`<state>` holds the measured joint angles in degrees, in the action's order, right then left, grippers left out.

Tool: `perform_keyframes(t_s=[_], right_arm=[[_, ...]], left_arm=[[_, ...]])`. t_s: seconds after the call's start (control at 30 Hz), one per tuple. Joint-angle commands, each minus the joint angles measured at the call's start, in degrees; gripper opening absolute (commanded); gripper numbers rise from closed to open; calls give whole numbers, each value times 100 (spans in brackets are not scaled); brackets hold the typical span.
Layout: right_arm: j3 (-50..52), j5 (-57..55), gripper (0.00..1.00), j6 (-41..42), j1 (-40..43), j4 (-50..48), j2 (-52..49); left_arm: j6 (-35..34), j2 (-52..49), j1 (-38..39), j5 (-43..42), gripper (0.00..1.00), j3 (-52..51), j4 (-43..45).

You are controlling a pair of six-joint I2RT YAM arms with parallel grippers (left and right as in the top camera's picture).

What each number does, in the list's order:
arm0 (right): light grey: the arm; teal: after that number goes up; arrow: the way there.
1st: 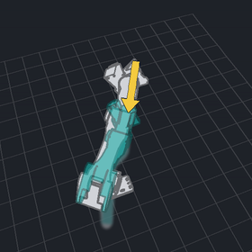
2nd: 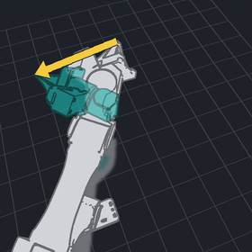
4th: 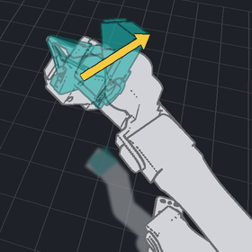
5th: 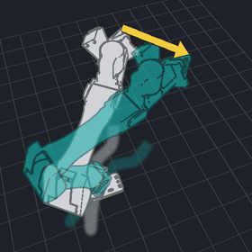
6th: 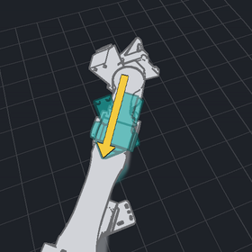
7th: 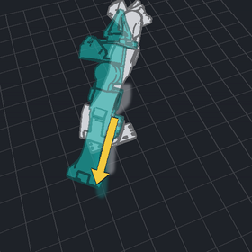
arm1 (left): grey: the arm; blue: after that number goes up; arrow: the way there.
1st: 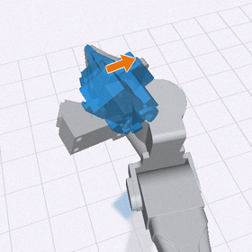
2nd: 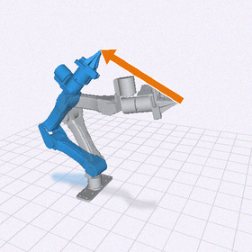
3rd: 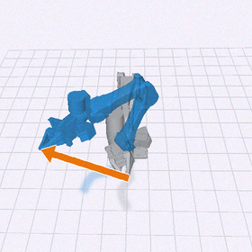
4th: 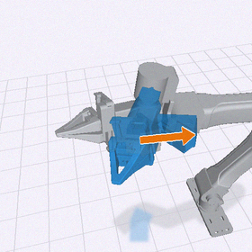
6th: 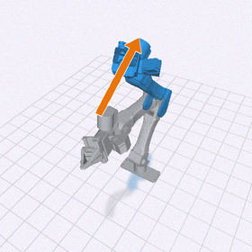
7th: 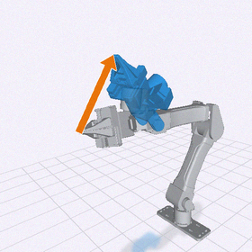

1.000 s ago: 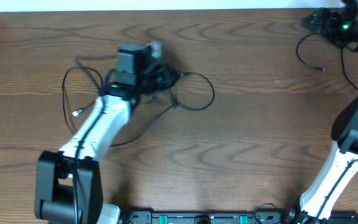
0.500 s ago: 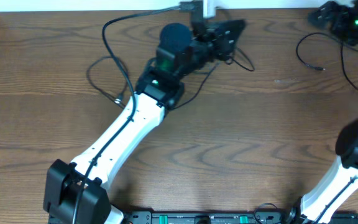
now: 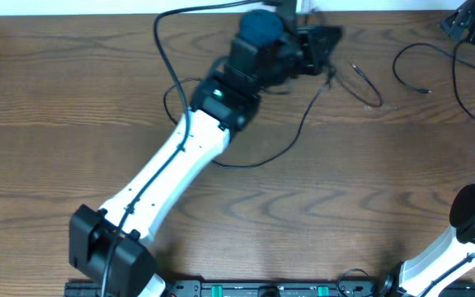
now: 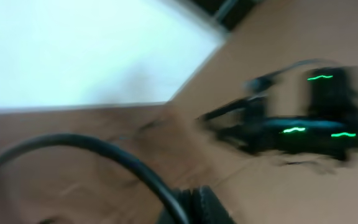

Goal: Untangle cables

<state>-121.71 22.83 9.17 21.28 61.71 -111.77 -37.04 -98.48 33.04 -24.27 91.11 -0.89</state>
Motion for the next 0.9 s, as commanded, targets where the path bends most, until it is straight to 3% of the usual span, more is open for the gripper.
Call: perform_keyframes(t_s=[0.0, 0.2, 0.47, 0.7, 0.87], right_arm=[[-33, -66, 99, -17, -131, 2, -15], [-33, -66, 99, -20, -481, 11, -15], [-33, -192, 99, -22, -1180, 83, -15], [-33, -623, 99, -20, -1869, 210, -15], [-33, -623, 99, -17, -2173, 461, -15]], left_arm=[[588, 472, -450, -63, 8, 101, -643], [1176, 1154, -1196, 160, 8, 101, -2068], [1174, 1335, -1663, 1904, 8, 68, -4457], [1174, 1062, -1663, 2533, 9, -446, -5069], [1165, 761, -1663, 3075, 44, -684, -5272]])
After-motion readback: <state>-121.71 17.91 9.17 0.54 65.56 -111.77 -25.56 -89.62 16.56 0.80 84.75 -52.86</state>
